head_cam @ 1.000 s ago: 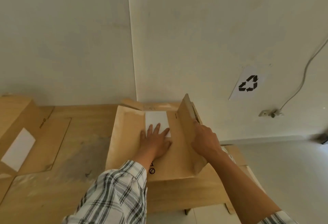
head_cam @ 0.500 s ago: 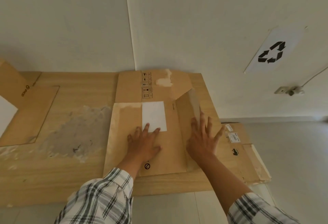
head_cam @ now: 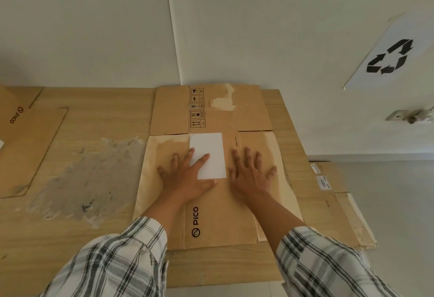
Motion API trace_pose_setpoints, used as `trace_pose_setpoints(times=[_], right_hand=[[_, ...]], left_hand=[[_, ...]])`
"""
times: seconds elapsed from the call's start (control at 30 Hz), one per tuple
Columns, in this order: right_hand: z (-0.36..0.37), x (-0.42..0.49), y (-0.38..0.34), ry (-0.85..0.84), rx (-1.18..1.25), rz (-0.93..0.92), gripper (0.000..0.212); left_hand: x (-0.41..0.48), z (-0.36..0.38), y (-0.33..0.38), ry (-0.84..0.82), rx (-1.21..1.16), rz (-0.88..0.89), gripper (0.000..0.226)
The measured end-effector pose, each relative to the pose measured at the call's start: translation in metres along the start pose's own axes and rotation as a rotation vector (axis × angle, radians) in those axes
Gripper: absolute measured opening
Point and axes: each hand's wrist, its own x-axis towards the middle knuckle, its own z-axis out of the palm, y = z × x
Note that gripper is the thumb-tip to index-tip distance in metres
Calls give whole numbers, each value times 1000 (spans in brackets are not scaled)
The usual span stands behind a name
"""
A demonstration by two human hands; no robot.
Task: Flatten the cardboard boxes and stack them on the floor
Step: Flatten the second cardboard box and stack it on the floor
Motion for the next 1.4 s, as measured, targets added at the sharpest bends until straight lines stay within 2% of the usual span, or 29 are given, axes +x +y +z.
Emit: trace_pose_setpoints(times=[0.13, 0.37, 0.5, 0.7, 0.87, 0.93, 1.03, 1.13, 1.27, 1.33, 1.4], right_hand=[[10, 0, 0, 50, -12, 8, 58], [-9, -2, -2, -73, -26, 6, 58], [-1, -47, 0, -67, 5, 14, 60], [25, -119, 11, 8, 41, 35, 59], [21, -125, 10, -16, 19, 44, 57], [8, -116, 9, 15, 16, 57, 46], [-10, -102, 11, 34, 77, 123, 35], [-12, -96, 21, -64, 203, 296, 57], [-19, -96, 35, -34, 292, 483, 94], [-25, -98, 41, -4, 367, 570, 98], [-30, -99, 49, -15, 435, 640, 96]], left_hand=[[2, 5, -1, 24, 10, 0, 87], [-12, 4, 12, 16, 15, -43, 80], [-50, 19, 13, 107, -9, -40, 71], [-113, 41, -26, 98, -56, -41, 69], [-123, 32, -30, 83, -61, -33, 67], [-115, 20, -31, 78, -55, -39, 59], [-99, -4, -36, 56, -185, -129, 34], [-88, -14, -52, 84, -328, -294, 38], [-81, -17, -67, 87, -530, -448, 76], [-78, -21, -75, 126, -621, -474, 87], [-75, -23, -83, 158, -713, -489, 81]])
